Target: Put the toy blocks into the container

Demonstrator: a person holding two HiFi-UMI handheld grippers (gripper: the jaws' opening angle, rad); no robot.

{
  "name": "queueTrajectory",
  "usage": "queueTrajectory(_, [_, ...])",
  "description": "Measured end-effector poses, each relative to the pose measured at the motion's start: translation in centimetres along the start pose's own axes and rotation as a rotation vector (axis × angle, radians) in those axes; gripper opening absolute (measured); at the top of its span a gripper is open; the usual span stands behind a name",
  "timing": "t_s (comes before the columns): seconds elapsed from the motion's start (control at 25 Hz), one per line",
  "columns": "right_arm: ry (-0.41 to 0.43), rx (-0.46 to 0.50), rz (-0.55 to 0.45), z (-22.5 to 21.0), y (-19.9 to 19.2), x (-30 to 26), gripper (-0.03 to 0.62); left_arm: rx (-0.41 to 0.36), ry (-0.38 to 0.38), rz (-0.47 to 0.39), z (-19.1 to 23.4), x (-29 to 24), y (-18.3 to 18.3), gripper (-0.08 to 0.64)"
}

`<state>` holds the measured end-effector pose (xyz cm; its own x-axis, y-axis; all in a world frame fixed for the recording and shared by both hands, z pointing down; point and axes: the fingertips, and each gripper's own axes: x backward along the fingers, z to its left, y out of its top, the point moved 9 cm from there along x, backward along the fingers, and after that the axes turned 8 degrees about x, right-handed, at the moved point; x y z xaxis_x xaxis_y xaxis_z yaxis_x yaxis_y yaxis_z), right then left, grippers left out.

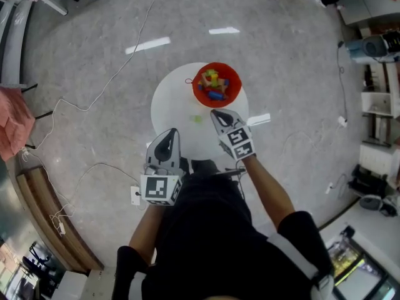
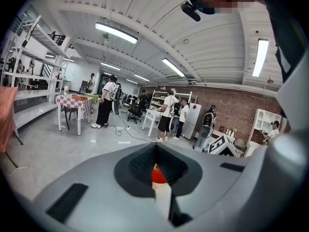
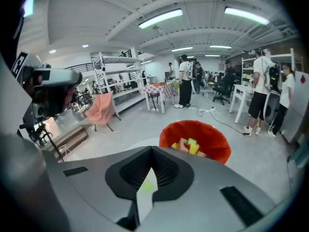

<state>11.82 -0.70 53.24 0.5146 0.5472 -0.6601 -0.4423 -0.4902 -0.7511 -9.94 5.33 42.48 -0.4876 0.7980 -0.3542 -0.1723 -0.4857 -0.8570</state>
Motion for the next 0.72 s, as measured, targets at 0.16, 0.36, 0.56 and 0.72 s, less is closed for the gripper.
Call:
queueTrajectory(0.16, [0.087, 0.054, 0.090, 2.9, -2.3, -2.0, -0.002, 0.013, 0.000, -0.011, -0.2, -0.1, 0.3, -0.008])
queueTrajectory(0.36, [0.136, 0.086, 0.207, 4.7, -5.5, -4.4, -0.003, 0.013, 0.001, -0.008, -0.1, 0.0, -0.1, -0.008])
queueTrajectory(0.56, [0.140, 0.083, 0.302, 4.9, -7.6, -6.3, -0.003, 0.015, 0.001, 0.008, 0.2, -0.1, -0.5, -0.008])
queueTrajectory(0.72, [0.125, 0.067, 0.359, 4.7, -8.5, -7.9, 0.000, 0.023, 0.002, 0.013, 0.6, -0.1, -0.6, -0.008])
